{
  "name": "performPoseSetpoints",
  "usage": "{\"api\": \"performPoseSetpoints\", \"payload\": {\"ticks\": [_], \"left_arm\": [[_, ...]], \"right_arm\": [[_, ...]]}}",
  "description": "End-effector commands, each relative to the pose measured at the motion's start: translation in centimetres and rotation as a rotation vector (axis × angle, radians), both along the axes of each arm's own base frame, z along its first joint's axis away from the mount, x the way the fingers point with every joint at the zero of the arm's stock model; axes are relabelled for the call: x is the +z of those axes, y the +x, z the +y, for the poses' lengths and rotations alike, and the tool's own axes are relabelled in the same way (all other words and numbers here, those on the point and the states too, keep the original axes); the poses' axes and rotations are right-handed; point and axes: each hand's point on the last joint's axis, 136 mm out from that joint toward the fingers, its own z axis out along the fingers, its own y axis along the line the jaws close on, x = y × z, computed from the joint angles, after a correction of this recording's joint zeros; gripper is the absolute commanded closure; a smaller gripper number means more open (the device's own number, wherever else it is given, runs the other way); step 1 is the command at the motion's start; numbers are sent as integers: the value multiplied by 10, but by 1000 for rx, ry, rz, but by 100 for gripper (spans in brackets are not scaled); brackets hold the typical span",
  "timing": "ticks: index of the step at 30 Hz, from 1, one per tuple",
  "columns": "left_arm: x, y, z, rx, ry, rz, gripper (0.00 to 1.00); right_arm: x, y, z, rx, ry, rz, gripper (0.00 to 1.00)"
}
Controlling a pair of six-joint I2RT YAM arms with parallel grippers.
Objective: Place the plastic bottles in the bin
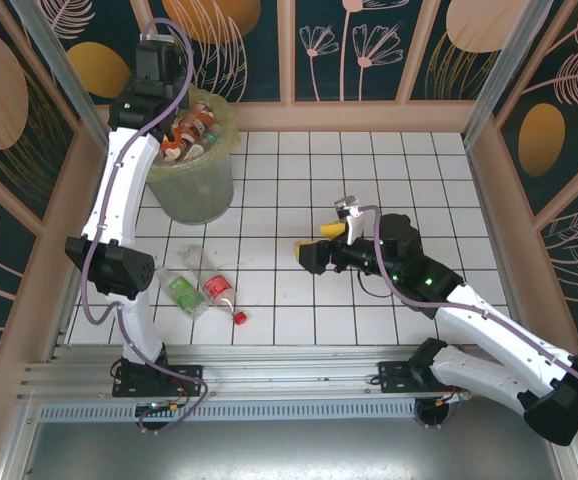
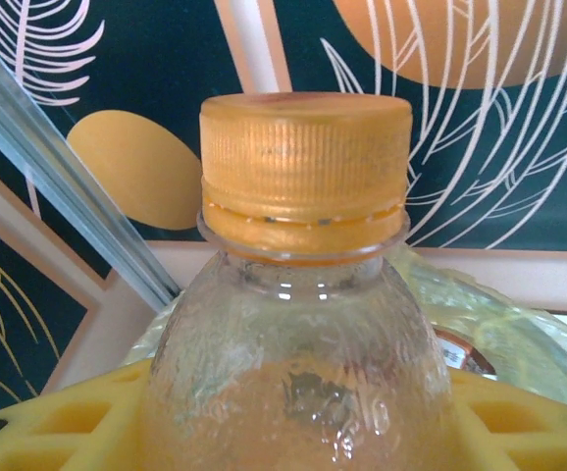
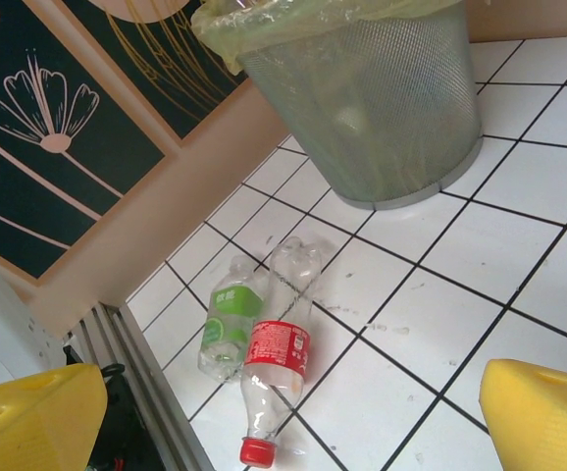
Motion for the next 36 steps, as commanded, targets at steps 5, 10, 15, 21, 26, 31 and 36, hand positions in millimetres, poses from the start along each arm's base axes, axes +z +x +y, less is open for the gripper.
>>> {"api": "performPoseSetpoints", "payload": {"ticks": [5, 10, 15, 21, 26, 31, 36], "left_arm": [[-46, 10, 9, 27, 85, 148, 37], [-61, 17, 0, -4, 56, 173, 26], [-56, 19, -4, -19, 33, 156, 15], [-25, 13, -12, -53, -46, 73, 2], [17, -1, -33, -157, -187, -43, 1], [38, -33, -68, -352, -378, -131, 2], [51, -86, -100, -586, -536, -227, 1]], "right_arm": [[1, 4, -5, -26, 1, -3, 2], [0, 7, -6, -35, 1, -2, 2], [-1, 9, -4, -31, 1, 5, 2], [-1, 11, -2, -30, 0, 7, 2], [-3, 11, 0, -17, 0, 9, 2], [-11, 8, 5, 3, -24, 5, 3], [-25, 2, 19, 26, -77, -5, 4]]}}
